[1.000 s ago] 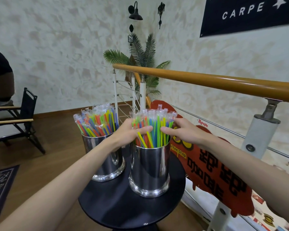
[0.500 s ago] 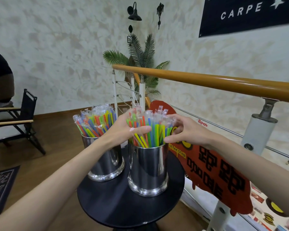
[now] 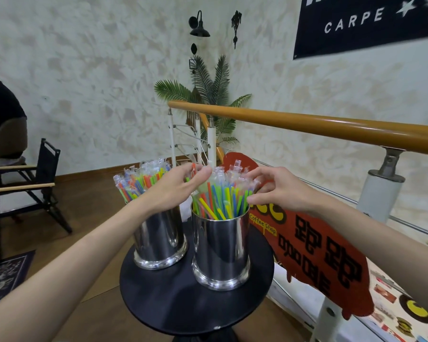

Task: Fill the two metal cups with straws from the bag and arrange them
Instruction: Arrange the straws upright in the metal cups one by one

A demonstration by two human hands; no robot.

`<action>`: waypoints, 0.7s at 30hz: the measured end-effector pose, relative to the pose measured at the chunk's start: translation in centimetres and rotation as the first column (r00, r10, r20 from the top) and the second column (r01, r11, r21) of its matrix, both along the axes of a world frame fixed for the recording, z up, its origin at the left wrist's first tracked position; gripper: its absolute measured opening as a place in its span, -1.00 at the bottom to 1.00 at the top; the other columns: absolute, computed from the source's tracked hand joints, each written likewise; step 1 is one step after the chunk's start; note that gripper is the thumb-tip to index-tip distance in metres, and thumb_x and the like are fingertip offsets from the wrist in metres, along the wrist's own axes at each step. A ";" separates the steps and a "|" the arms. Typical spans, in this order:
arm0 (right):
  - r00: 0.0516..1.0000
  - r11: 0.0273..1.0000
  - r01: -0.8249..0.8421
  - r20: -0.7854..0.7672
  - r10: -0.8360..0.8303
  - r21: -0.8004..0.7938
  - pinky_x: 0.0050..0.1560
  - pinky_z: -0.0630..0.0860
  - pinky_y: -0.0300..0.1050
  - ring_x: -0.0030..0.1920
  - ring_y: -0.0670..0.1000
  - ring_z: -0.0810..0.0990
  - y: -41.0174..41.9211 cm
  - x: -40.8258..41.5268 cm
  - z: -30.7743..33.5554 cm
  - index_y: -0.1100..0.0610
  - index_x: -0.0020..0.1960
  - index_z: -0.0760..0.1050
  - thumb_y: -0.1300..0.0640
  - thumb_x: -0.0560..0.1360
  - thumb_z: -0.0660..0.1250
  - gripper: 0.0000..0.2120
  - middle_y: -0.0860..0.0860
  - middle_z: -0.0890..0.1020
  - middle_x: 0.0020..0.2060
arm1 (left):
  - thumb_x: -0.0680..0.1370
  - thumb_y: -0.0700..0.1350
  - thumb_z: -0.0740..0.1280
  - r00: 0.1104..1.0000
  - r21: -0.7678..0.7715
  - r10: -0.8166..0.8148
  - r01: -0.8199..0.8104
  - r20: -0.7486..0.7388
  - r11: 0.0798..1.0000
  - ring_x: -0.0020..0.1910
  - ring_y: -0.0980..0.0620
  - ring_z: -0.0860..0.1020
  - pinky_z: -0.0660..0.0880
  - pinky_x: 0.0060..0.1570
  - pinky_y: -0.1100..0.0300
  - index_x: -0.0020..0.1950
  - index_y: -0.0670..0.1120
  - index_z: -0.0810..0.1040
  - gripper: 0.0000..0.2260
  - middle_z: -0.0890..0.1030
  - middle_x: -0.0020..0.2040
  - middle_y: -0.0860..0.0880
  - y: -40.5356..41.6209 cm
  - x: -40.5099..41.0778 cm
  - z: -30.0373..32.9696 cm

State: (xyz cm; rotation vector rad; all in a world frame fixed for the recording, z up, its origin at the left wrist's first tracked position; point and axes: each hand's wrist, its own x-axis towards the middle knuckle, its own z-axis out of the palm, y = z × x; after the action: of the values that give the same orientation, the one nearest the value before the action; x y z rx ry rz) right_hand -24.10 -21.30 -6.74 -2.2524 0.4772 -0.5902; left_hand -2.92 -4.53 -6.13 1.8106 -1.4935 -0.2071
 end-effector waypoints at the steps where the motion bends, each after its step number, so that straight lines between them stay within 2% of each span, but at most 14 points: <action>1: 1.000 1.000 0.004 0.005 -0.004 -0.023 0.05 0.63 0.13 -0.10 0.12 0.74 0.1 0.0 0.1 -0.02 0.13 0.57 0.21 0.42 0.58 -0.65 0.06 0.64 -0.02 | 0.51 0.40 0.03 0.999 0.005 0.001 -0.001 -0.032 1.000 0.20 0.05 0.53 0.46 0.06 0.26 0.33 -0.01 0.50 -0.36 0.55 0.27 0.03 0.2 -0.2 0.2; 2: 1.000 0.999 0.004 0.011 -0.004 -0.045 0.01 0.63 0.11 -0.11 0.12 0.74 0.2 -0.1 0.2 0.00 0.10 0.58 0.21 0.43 0.57 -0.70 0.08 0.66 -0.02 | 0.54 0.39 -0.02 0.997 0.011 0.003 -0.002 -0.080 1.000 0.19 0.06 0.50 0.43 -0.02 0.30 0.35 0.04 0.47 -0.39 0.50 0.30 0.08 0.4 -0.4 0.4; 3: 1.000 0.998 0.007 0.018 -0.006 -0.065 -0.04 0.63 0.08 -0.13 0.12 0.74 0.3 -0.1 0.3 0.03 0.06 0.60 0.21 0.44 0.57 -0.74 0.08 0.68 -0.05 | 0.54 0.40 -0.07 0.990 0.009 0.004 -0.003 -0.143 1.000 0.20 0.07 0.49 0.42 -0.06 0.29 0.44 0.06 0.43 -0.34 0.45 0.37 0.09 0.5 -0.6 0.6; 4: 1.000 0.996 0.007 0.027 -0.005 -0.085 -0.11 0.61 0.02 -0.15 0.11 0.73 0.4 0.0 0.3 0.07 0.04 0.61 0.21 0.44 0.56 -0.77 0.05 0.69 -0.11 | 0.52 0.43 -0.11 0.978 0.000 0.012 -0.013 -0.209 1.000 0.20 0.05 0.50 0.42 -0.04 0.25 0.49 0.05 0.41 -0.27 0.46 0.41 0.03 0.4 -0.6 0.8; 6: 0.999 0.990 0.024 0.033 -0.019 -0.137 -0.24 0.55 -0.14 -0.24 0.05 0.72 0.6 0.2 0.2 0.13 0.00 0.62 0.18 0.45 0.56 -0.82 -0.05 0.67 -0.24 | 0.47 0.47 -0.18 0.947 -0.018 0.036 -0.044 -0.319 0.999 0.15 -0.03 0.56 0.46 0.04 0.14 0.48 0.05 0.44 -0.18 0.54 0.28 -0.08 0.4 -0.7 1.0; 7: 0.999 0.985 0.035 0.033 -0.030 -0.167 -0.30 0.50 -0.22 -0.32 -0.02 0.68 0.7 0.3 0.1 0.15 -0.02 0.62 0.15 0.45 0.57 -0.83 -0.08 0.65 -0.31 | 0.47 0.47 -0.20 0.938 -0.027 0.043 -0.055 -0.345 0.998 0.14 -0.08 0.58 0.48 0.07 0.10 0.45 0.06 0.48 -0.19 0.56 0.20 -0.08 0.3 -0.7 1.0; 9: 0.998 0.971 0.051 0.033 -0.044 -0.233 -0.37 0.37 -0.31 -0.43 -0.14 0.52 0.8 0.5 -0.2 0.18 -0.09 0.62 0.09 0.45 0.57 -0.81 -0.11 0.59 -0.42 | 0.57 0.42 -0.18 0.939 -0.035 0.057 -0.073 -0.338 0.997 0.13 -0.09 0.60 0.50 0.19 0.00 0.35 0.09 0.55 -0.29 0.58 0.18 -0.03 0.0 -0.5 0.6; 10: 0.998 0.965 0.057 0.031 -0.051 -0.256 -0.39 0.32 -0.32 -0.45 -0.17 0.46 0.9 0.6 -0.3 0.20 -0.11 0.61 0.08 0.45 0.57 -0.79 -0.11 0.55 -0.45 | 0.64 0.35 -0.11 0.951 -0.041 0.062 -0.078 -0.304 0.996 0.12 -0.03 0.59 0.49 0.24 -0.03 0.31 0.08 0.58 -0.40 0.58 0.17 0.00 -0.1 -0.5 0.3; 12: 0.998 0.952 0.064 0.021 -0.060 -0.298 -0.40 0.30 -0.29 -0.45 -0.17 0.42 1.0 0.7 -0.3 0.22 -0.15 0.60 0.06 0.45 0.56 -0.76 -0.12 0.52 -0.48 | 0.70 0.14 0.08 0.984 -0.073 0.073 -0.085 -0.161 0.994 -0.03 0.07 0.54 0.51 0.21 0.06 0.25 0.04 0.57 -0.66 0.59 0.04 0.03 -0.3 -0.2 -0.3; 13: 0.998 0.945 0.063 0.018 -0.060 -0.321 -0.37 0.35 -0.25 -0.43 -0.16 0.46 1.0 0.8 -0.3 0.19 -0.16 0.60 0.05 0.44 0.57 -0.77 -0.12 0.54 -0.45 | 0.71 0.04 0.15 0.991 -0.099 0.084 -0.094 -0.100 0.991 -0.06 0.09 0.53 0.51 0.17 0.14 0.31 -0.01 0.56 -0.71 0.61 0.03 0.03 -0.5 -0.1 -0.5; 15: 0.998 0.932 0.067 0.020 -0.064 -0.355 -0.23 0.50 -0.12 -0.29 -0.08 0.59 1.1 0.9 -0.1 0.02 -0.15 0.61 0.03 0.41 0.59 -0.84 -0.09 0.61 -0.27 | 0.70 -0.07 0.20 0.995 -0.165 0.100 -0.101 -0.014 0.981 0.08 0.17 0.52 0.48 0.21 0.19 0.44 -0.04 0.48 -0.68 0.59 0.18 0.06 -0.3 -0.1 -0.8; 17: 0.997 0.925 0.069 0.007 -0.071 -0.373 -0.16 0.55 -0.12 -0.19 -0.02 0.62 1.1 0.7 0.1 -0.12 -0.03 0.57 0.01 0.37 0.62 -0.72 -0.03 0.59 -0.07 | 0.69 -0.05 0.21 0.987 -0.268 0.121 -0.090 0.104 0.959 0.25 0.15 0.47 0.40 0.32 0.16 0.50 -0.04 0.43 -0.64 0.52 0.33 0.04 0.0 0.0 -1.1; 19: 0.999 0.924 0.039 -0.008 -0.045 -0.380 -0.15 0.55 -0.20 -0.18 -0.04 0.58 1.1 0.4 0.4 -0.15 0.18 0.52 0.02 0.33 0.65 -0.50 -0.06 0.54 0.03 | 0.68 0.06 0.19 0.965 -0.354 0.132 -0.044 0.228 0.934 0.31 0.13 0.43 0.34 0.34 0.22 0.49 -0.03 0.44 -0.60 0.48 0.39 0.03 0.5 0.0 -1.3; 21: 1.000 0.923 0.008 0.011 -0.004 -0.385 -0.14 0.53 -0.25 -0.17 -0.06 0.54 1.2 0.1 0.8 -0.13 0.31 0.48 0.03 0.30 0.66 -0.36 -0.08 0.50 0.07 | 0.64 0.21 0.15 0.930 -0.358 0.111 0.024 0.351 0.934 0.35 0.14 0.41 0.28 0.34 0.28 0.46 -0.01 0.49 -0.52 0.46 0.42 0.05 1.1 -0.3 -1.1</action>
State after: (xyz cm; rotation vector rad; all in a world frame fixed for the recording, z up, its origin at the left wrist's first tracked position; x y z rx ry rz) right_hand -23.98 -20.14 -5.95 -2.6192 0.3877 -0.7515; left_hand -3.22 -3.41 -7.23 1.6374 -1.6141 0.4270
